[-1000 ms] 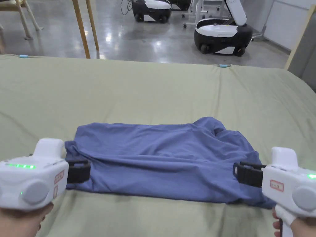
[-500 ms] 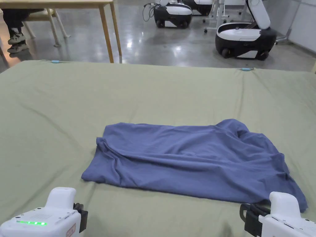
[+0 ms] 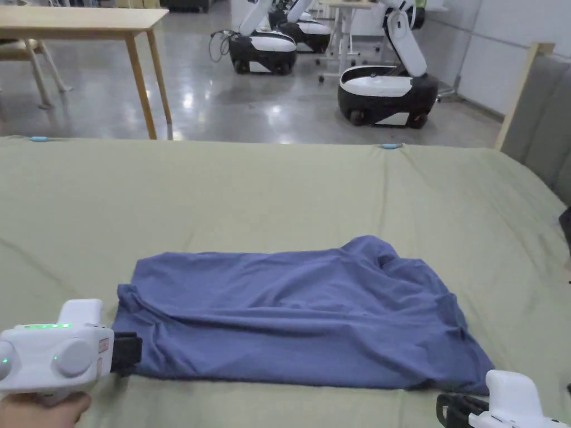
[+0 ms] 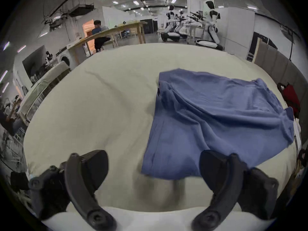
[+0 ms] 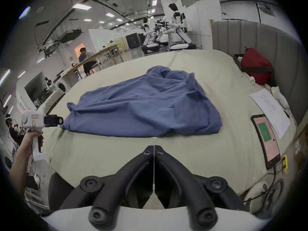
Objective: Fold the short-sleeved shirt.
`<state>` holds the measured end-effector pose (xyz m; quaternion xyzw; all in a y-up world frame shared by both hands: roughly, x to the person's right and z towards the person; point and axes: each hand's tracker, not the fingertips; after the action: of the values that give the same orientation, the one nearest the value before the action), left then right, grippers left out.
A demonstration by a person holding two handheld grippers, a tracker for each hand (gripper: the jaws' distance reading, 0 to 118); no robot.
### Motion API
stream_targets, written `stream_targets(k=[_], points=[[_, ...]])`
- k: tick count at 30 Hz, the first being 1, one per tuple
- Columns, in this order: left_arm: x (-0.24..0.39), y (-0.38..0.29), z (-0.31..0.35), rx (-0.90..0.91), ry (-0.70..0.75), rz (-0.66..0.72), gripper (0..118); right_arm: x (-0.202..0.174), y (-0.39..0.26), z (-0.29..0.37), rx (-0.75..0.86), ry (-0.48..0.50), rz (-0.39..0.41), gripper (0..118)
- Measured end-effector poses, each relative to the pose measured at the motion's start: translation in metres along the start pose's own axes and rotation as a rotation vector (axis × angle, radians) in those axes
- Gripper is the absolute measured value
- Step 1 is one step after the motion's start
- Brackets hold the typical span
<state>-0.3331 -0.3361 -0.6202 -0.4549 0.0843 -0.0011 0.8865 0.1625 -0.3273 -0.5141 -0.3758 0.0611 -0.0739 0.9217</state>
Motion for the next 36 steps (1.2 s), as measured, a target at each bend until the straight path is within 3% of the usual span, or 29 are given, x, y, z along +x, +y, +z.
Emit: stream_targets(k=[1,2,4,6,7,8,9,10,14,15,16,17,18,20,21,24,30,36], points=[[0.006,0.000,-0.003,-0.037,-0.001,-0.031,106,0.005,0.001,-0.001,-0.003,-0.012,-0.001,1],[0.013,-0.003,-0.005,-0.053,-0.005,-0.079,85,0.010,0.003,-0.002,0.000,-0.033,0.006,1],[0.015,-0.004,-0.006,-0.028,-0.031,-0.108,26,0.022,0.008,-0.004,0.028,-0.082,0.027,1],[0.029,-0.006,0.009,-0.010,0.010,-0.170,15,0.039,0.018,-0.013,0.032,-0.111,0.025,6],[0.034,-0.007,0.016,0.000,0.004,-0.159,11,0.046,0.023,-0.019,0.024,-0.119,0.024,26],[0.026,-0.002,0.017,0.018,0.004,-0.167,10,0.056,0.028,-0.030,0.003,-0.132,0.024,81],[0.029,-0.001,0.024,0.037,0.011,-0.180,10,0.065,0.031,-0.041,-0.002,-0.151,0.024,112],[0.030,0.001,0.030,0.049,0.015,-0.176,10,0.071,0.033,-0.047,0.023,-0.162,0.025,118],[0.025,0.014,0.039,0.068,-0.002,-0.160,10,0.093,0.049,-0.087,-0.046,-0.137,0.014,111],[0.027,0.015,0.040,0.070,-0.002,-0.161,10,0.097,0.051,-0.099,-0.101,-0.103,0.021,102],[0.022,0.018,0.033,0.067,-0.003,-0.164,10,0.099,0.052,-0.106,-0.136,-0.078,0.024,77],[0.023,0.017,0.033,0.063,0.001,-0.169,10,0.098,0.052,-0.111,-0.154,-0.065,0.018,32],[0.024,0.016,0.032,0.060,0.002,-0.174,10,0.094,0.052,-0.110,-0.132,-0.105,0.033,27],[0.021,0.014,0.027,0.052,0.008,-0.183,9,0.094,0.059,-0.102,-0.143,-0.072,0.001,13],[0.019,0.013,0.031,0.054,0.003,-0.180,9,0.096,0.063,-0.093,-0.127,-0.039,-0.039,12],[0.010,0.014,0.052,0.097,-0.026,-0.154,8,0.090,0.075,-0.056,-0.052,-0.037,-0.035,12],[-0.015,0.003,0.126,0.178,-0.087,-0.136,8,0.068,0.086,0.037,0.051,-0.020,0.063,12],[-0.037,-0.062,0.112,0.067,-0.153,-0.048,8,0.075,0.028,0.038,-0.083,-0.026,0.034,12]])
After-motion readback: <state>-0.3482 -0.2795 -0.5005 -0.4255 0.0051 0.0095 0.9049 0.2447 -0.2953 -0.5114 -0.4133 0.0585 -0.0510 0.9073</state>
